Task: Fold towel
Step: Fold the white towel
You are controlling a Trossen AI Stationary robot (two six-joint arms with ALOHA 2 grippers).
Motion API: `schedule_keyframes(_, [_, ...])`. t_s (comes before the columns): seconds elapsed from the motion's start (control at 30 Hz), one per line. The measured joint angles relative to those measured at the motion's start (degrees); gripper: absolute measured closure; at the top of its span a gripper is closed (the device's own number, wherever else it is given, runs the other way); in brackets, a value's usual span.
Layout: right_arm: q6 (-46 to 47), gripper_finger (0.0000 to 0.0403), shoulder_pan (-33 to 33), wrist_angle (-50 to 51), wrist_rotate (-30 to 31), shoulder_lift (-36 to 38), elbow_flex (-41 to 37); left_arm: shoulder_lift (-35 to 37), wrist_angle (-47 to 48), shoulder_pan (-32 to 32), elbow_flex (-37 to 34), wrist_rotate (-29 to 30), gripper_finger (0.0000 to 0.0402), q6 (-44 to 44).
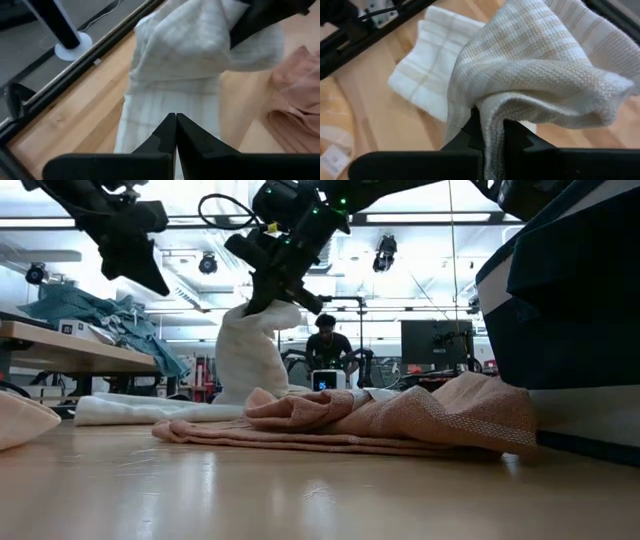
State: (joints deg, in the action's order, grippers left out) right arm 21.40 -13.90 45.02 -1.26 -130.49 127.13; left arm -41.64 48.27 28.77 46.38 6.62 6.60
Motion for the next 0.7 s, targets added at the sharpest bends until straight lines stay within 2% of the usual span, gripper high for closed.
schedule_keyframes(0.03, [-0.3,0.0387,-0.1,0.6,0.8,0.3,0.0,-0.3,0.8,0.0,0.4,2.8,0.0401,0.3])
schedule_keyframes(0.1, [-1.4,0.0387,-0.4,1.6,1.3,1.5,0.0,-1.5,5.5,0.0,3.1,11.9,0.0401,0.9])
schedule_keyframes(0.17, [-2.6,0.0387,-0.7,3.0,1.4,2.7,0.0,-2.9,12.6,0.0,8.8,17.9,0.0401,1.0])
schedule_keyframes(0.23, [-3.7,0.0387,-1.0,3.2,1.4,3.6,0.0,-4.3,17.7,0.0,16.5,15.1,0.0401,2.4])
schedule_keyframes(0.33, [-6.0,0.0387,-1.2,4.3,1.4,4.2,0.0,-6.3,25.9,-0.1,27.3,5.0,0.0401,7.0])
schedule_keyframes(0.43, [-9.1,0.0387,-1.2,6.9,1.2,4.8,-0.1,-7.7,37.6,-1.5,34.1,3.0,0.0401,18.4])
schedule_keyframes(0.5, [-10.7,0.0387,-1.1,9.1,1.2,5.3,-0.1,-6.6,41.8,-4.0,34.2,3.5,0.0401,26.9])
schedule_keyframes(0.53, [-11.8,0.0387,-1.1,10.1,1.1,5.4,-0.1,-5.4,40.7,-5.8,33.0,3.6,0.0401,30.6])
schedule_keyframes(0.6, [-13.4,0.0387,-1.2,10.6,1.0,5.4,-0.5,-2.6,34.9,-10.6,27.9,3.2,0.0401,36.3])
schedule_keyframes(0.7, [-15.4,0.0387,-1.5,10.6,0.2,5.4,-0.9,0.8,20.8,-18.7,16.9,3.6,0.0401,42.4])
